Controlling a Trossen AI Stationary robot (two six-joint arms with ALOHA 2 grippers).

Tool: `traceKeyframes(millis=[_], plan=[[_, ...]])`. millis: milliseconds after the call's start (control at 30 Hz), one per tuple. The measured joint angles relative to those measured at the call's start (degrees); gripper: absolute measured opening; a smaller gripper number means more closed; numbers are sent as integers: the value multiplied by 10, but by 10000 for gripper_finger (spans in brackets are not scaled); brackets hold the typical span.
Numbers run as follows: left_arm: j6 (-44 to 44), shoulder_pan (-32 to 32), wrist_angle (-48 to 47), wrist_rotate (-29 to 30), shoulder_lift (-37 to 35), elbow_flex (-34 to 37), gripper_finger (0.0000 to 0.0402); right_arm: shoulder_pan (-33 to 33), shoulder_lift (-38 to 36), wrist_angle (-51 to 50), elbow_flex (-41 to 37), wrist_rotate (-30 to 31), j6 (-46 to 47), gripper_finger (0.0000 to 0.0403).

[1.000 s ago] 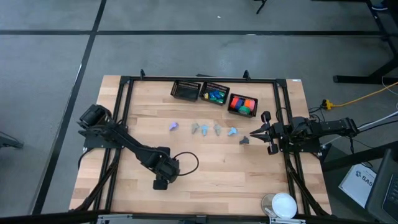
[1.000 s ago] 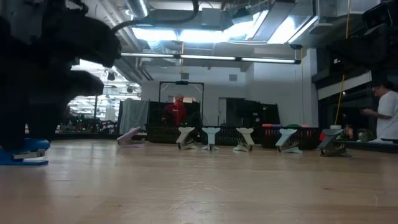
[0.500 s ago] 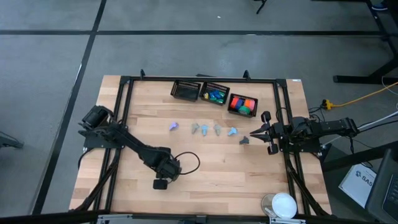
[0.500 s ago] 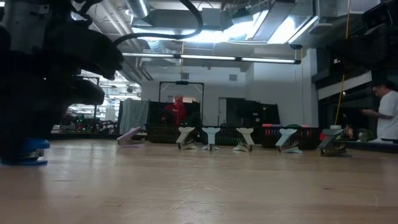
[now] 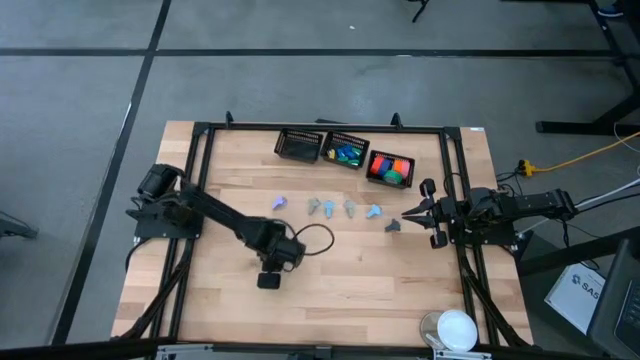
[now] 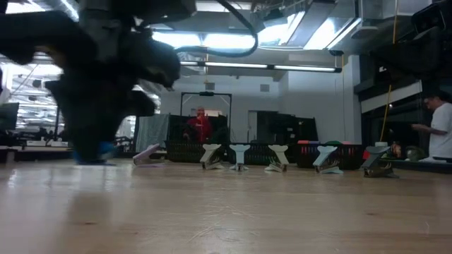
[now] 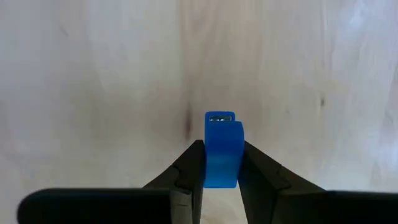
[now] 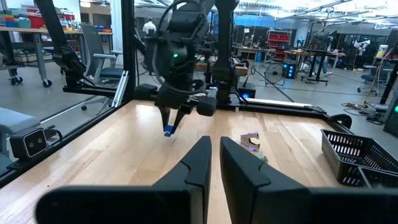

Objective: Pick and place Stapler, Stapler remover, tape
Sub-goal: Put the blue stapler into the middle black bin

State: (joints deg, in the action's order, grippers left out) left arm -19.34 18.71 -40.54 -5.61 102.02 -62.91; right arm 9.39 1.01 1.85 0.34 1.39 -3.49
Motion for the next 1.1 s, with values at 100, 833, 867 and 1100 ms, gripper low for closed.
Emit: traceKeyframes(millis=[100,833,867,1100], plan=[[31,-24,0,0,0,-11,69,0,0,0,0,0,0,39],[183,-178,21,181,-1,-170,71,0,0,0,0,0,0,39],[179,-179,39,198,-1,-173,72,0,0,0,0,0,0,39],[184,-181,163,262,-1,-177,71,0,0,0,0,0,0,39]])
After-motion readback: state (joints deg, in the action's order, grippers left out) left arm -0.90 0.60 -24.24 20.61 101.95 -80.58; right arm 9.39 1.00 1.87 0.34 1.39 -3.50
